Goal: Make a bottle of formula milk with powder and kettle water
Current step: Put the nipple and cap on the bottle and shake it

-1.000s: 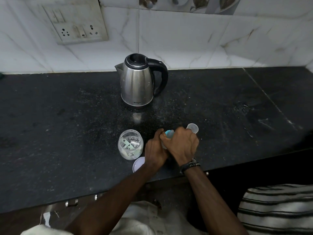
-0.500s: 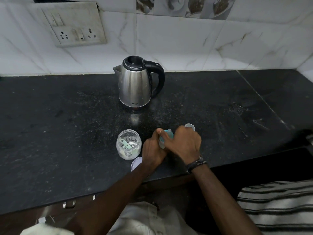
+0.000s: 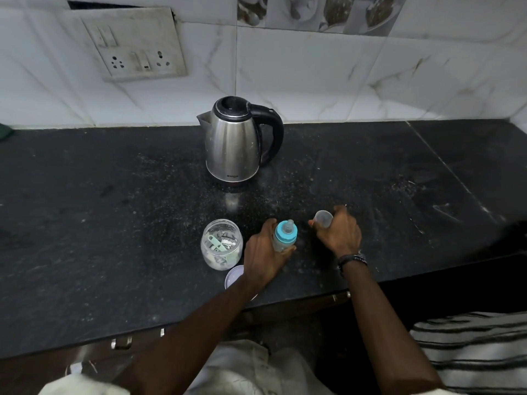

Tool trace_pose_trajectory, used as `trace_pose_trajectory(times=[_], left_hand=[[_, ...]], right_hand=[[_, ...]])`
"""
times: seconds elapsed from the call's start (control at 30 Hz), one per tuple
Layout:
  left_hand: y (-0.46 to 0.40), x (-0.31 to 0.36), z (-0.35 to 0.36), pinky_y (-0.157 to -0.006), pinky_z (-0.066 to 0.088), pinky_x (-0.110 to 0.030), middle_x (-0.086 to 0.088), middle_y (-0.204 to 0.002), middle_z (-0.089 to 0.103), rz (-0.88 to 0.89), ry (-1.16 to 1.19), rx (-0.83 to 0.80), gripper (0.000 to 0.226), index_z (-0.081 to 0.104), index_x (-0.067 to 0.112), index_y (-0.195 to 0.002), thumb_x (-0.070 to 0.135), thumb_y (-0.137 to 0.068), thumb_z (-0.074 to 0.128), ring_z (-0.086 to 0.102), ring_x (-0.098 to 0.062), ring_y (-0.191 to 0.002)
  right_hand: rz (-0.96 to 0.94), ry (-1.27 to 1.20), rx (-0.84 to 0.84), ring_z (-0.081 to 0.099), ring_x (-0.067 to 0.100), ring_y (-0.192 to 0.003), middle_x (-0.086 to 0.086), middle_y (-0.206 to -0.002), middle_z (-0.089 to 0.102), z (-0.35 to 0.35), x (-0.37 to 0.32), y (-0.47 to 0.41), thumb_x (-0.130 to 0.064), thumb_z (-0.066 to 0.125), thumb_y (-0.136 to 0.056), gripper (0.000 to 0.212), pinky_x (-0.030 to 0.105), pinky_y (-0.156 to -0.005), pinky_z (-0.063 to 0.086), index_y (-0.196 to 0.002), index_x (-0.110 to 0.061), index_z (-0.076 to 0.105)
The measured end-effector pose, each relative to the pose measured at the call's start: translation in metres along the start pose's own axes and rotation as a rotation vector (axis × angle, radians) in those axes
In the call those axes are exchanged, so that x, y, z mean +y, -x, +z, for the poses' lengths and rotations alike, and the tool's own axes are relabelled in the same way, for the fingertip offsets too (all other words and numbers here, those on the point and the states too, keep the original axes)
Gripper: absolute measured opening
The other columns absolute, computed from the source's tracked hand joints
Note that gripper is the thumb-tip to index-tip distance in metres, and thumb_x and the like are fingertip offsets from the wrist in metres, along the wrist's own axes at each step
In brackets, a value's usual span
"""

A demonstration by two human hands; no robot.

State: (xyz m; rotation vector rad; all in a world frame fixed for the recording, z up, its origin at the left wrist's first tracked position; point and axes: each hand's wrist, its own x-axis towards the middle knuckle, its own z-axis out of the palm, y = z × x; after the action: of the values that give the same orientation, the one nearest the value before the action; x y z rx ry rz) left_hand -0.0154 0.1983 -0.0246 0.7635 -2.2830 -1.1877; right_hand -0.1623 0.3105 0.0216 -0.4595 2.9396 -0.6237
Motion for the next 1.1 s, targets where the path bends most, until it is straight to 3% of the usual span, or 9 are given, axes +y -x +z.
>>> trace_pose_trajectory(times=[0.27,0.37,0.47,0.6,0.67,0.73,0.87,1.1], left_hand=[[-0.001,-0.002,0.002,-0.079,0.05,-0.026,0.001,-0.108,0.072,-0.006,-0.011,0.006,0.069,0.051,0.018,-0.129,0.042,-0.072,0.082,0.069,-0.019,-0.096],[-0.001,-0.003,0.002,-0.079,0.046,-0.023,0.001,-0.11,0.072,-0.006,-0.016,0.011,0.07,0.049,0.019,-0.13,0.042,-0.072,0.081,0.069,-0.018,-0.098],[-0.001,-0.003,0.002,-0.08,0.048,-0.023,0.001,-0.11,0.072,0.0,-0.018,0.008,0.07,0.049,0.019,-0.13,0.042,-0.072,0.081,0.069,-0.018,-0.098],[-0.001,-0.003,0.002,-0.081,0.051,-0.027,0.0,-0.111,0.072,0.001,-0.022,0.007,0.07,0.049,0.019,-0.131,0.042,-0.073,0.081,0.069,-0.019,-0.099],[-0.001,-0.002,0.002,-0.082,0.049,-0.026,0.0,-0.112,0.072,-0.001,-0.029,0.009,0.071,0.05,0.017,-0.132,0.042,-0.073,0.081,0.069,-0.02,-0.1],[-0.001,-0.001,0.001,-0.084,0.051,-0.028,-0.001,-0.114,0.071,-0.002,-0.027,0.004,0.072,0.049,0.016,-0.133,0.041,-0.074,0.082,0.068,-0.021,-0.101],[-0.001,0.002,-0.002,-0.077,0.055,-0.037,-0.001,-0.105,0.073,-0.014,-0.023,-0.001,0.067,0.051,0.016,-0.129,0.042,-0.074,0.08,0.07,-0.022,-0.092],[-0.001,0.002,-0.002,-0.067,0.043,-0.026,-0.003,-0.098,0.074,-0.029,-0.039,0.003,0.072,0.052,0.02,-0.13,0.05,-0.07,0.078,0.07,-0.025,-0.087]], right_hand=[[-0.021,-0.146,0.004,0.063,0.035,-0.105,0.016,-0.112,0.068,0.013,0.006,0.0,-0.03,0.078,-0.078,0.052,0.049,-0.09,0.051,-0.12,-0.008,0.057],[-0.111,-0.262,-0.022,0.057,0.03,-0.114,0.015,-0.12,0.062,0.005,0.003,-0.001,-0.024,0.08,-0.077,0.059,0.04,-0.095,0.05,-0.13,-0.014,0.056],[-0.211,-0.313,-0.078,0.052,0.021,-0.117,0.008,-0.127,0.055,-0.01,-0.006,0.0,-0.03,0.079,-0.079,0.071,0.029,-0.094,0.045,-0.141,-0.021,0.046],[-0.302,-0.433,-0.077,0.061,-0.002,-0.088,-0.01,-0.105,0.063,-0.039,-0.026,0.012,-0.04,0.08,-0.076,0.058,0.008,-0.067,0.045,-0.125,-0.024,0.054],[-0.397,-0.458,-0.077,0.062,-0.005,-0.09,-0.015,-0.103,0.066,-0.051,-0.033,0.019,-0.037,0.082,-0.074,0.048,0.006,-0.068,0.046,-0.117,-0.025,0.062],[-0.488,-0.415,-0.107,0.06,-0.002,-0.098,-0.015,-0.109,0.067,-0.058,-0.039,0.026,-0.032,0.083,-0.073,0.049,0.009,-0.078,0.045,-0.117,-0.026,0.065],[-0.608,-0.294,-0.181,0.063,0.013,-0.107,-0.002,-0.118,0.068,-0.057,-0.046,0.034,-0.021,0.083,-0.073,0.051,0.036,-0.093,0.052,-0.122,-0.019,0.067],[-0.636,-0.181,-0.226,0.062,0.017,-0.112,0.002,-0.121,0.068,-0.038,-0.049,0.041,-0.01,0.081,-0.071,0.052,0.039,-0.097,0.051,-0.121,-0.015,0.068]])
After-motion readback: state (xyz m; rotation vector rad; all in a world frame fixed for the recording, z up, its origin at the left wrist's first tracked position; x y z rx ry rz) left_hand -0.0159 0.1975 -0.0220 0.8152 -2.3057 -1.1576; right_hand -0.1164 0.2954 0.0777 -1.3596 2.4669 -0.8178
